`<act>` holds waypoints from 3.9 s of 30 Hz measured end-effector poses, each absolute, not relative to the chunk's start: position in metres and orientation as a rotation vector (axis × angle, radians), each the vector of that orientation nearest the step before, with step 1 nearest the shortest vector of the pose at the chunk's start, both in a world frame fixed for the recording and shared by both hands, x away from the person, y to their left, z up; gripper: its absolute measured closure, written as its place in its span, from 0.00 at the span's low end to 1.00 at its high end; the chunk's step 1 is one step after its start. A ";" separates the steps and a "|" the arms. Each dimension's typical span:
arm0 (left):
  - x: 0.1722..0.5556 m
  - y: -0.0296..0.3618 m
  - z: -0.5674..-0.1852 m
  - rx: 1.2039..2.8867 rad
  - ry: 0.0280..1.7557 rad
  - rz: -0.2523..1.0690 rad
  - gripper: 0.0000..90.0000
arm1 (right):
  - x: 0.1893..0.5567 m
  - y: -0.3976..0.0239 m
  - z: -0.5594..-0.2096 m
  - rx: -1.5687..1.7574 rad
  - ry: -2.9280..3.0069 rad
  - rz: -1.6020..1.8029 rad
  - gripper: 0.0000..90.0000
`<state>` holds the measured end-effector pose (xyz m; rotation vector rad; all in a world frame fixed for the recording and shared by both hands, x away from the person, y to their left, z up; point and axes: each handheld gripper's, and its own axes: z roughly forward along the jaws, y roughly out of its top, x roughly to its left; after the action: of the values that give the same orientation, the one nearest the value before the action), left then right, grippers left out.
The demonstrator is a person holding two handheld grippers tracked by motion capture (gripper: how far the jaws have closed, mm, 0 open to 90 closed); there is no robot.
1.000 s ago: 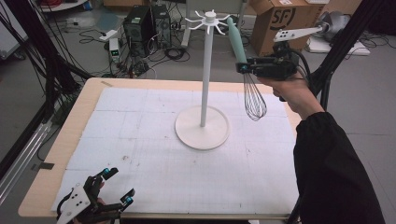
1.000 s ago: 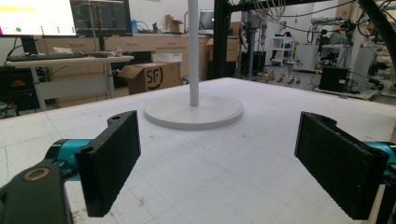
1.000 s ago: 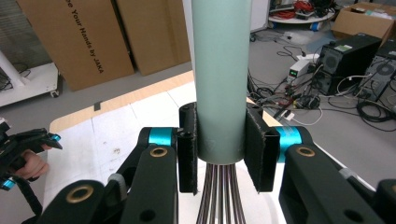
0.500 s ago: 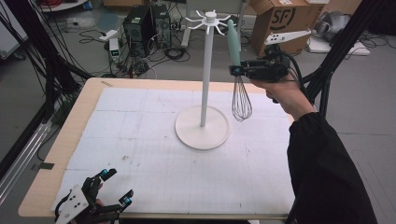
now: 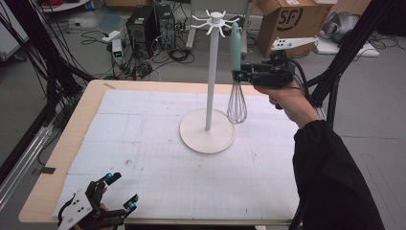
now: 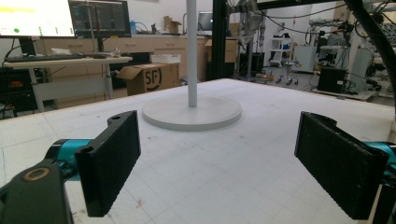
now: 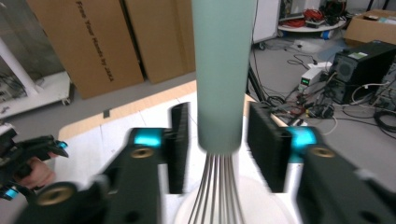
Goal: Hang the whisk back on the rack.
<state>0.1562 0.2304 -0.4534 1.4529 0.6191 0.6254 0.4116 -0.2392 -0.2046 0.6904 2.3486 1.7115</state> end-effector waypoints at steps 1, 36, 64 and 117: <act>0.156 0.230 -0.453 1.452 0.621 0.620 0.17 | 0.411 -0.240 -0.204 0.695 2.341 1.712 0.60; 0.163 0.231 -0.454 1.385 0.640 0.559 0.16 | 0.332 -0.254 -0.261 0.511 2.140 1.936 0.25; 0.170 0.227 -0.455 1.391 0.635 0.537 0.16 | 0.295 -0.281 -0.327 0.590 2.105 1.930 0.27; 0.170 0.229 -0.454 1.341 0.655 0.641 0.16 | 0.207 -0.323 -0.435 0.866 1.833 1.890 0.24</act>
<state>0.1698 0.2293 -0.4538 1.3408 0.6552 0.6409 0.2066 -0.3229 -0.4351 0.8655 1.8332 1.8896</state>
